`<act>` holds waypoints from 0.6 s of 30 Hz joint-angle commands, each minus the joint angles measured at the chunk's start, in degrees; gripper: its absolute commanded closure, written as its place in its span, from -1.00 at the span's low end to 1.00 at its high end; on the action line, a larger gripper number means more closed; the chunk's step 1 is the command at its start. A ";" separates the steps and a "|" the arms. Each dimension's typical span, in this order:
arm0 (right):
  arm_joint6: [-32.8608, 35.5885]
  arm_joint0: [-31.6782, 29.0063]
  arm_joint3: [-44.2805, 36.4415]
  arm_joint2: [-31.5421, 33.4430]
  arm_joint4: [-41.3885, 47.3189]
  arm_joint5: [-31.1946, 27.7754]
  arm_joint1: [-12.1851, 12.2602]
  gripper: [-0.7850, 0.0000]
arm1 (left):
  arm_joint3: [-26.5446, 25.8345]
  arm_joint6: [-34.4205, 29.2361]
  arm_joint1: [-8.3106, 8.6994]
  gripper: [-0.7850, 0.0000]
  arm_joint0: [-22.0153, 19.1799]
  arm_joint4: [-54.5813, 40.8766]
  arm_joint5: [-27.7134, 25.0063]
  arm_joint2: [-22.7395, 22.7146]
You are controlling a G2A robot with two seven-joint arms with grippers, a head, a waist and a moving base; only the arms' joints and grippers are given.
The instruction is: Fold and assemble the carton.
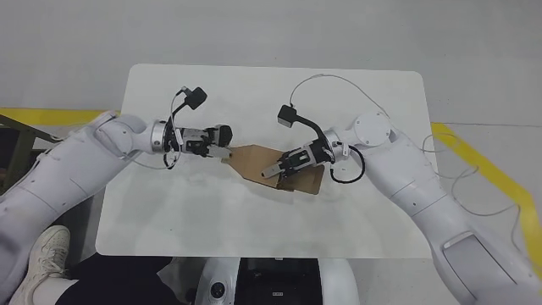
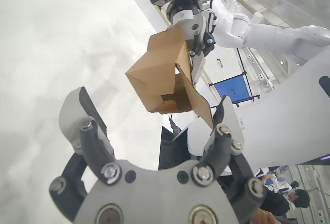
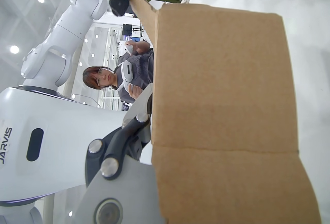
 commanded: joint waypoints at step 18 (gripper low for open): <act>0.20 -0.95 -1.17 1.43 1.12 -0.72 0.04 1.00 | 2.38 1.36 -2.47 -1.00 3.70 4.17 -0.30 -2.86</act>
